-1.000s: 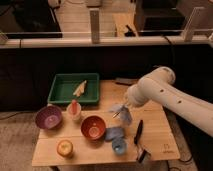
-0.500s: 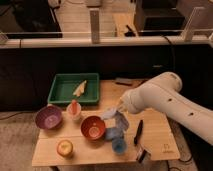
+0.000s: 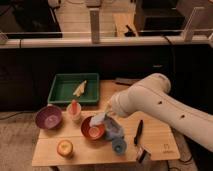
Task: Wipe red bowl with towel
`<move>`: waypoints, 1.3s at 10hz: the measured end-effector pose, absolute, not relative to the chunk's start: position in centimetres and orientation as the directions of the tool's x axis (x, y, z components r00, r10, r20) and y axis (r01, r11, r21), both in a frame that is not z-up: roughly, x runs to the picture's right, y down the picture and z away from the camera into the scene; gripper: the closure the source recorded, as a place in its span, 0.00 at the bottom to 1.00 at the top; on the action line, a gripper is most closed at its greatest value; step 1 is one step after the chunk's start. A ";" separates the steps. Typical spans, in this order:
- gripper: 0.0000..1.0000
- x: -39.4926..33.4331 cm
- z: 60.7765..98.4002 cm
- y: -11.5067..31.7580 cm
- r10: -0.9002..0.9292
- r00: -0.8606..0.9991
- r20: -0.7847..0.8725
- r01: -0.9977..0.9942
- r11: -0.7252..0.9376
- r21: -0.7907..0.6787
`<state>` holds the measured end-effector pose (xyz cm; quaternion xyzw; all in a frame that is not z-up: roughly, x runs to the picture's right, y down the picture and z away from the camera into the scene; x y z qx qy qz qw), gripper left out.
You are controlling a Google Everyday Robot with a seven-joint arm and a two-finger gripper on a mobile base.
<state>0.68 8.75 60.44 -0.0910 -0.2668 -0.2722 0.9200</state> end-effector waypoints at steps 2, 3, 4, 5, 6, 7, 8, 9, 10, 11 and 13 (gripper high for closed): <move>1.00 -0.8 59.9 9.1 -0.486 0.670 0.561 0.588 0.809 -0.002; 1.00 -1.6 59.8 9.2 -0.497 0.649 0.576 0.606 0.795 0.003; 1.00 -2.4 59.8 9.5 -0.506 0.630 0.589 0.623 0.782 0.005; 1.00 -3.5 59.8 9.8 -0.514 0.609 0.604 0.642 0.767 0.006; 1.00 -4.6 60.2 10.4 -0.523 0.587 0.617 0.663 0.748 0.003; 1.00 -5.4 60.6 10.9 -0.532 0.570 0.626 0.681 0.733 0.003; 1.00 -5.8 61.0 11.5 -0.540 0.557 0.631 0.695 0.719 0.001; 1.00 -6.1 61.7 12.1 -0.540 0.546 0.641 0.706 0.708 -0.005; 1.00 -6.7 62.7 12.9 -0.543 0.528 0.653 0.722 0.691 -0.010; 1.00 -6.9 63.6 13.5 -0.542 0.521 0.659 0.731 0.682 -0.017; 1.00 -7.4 66.1 14.9 -0.535 0.514 0.671 0.745 0.666 -0.040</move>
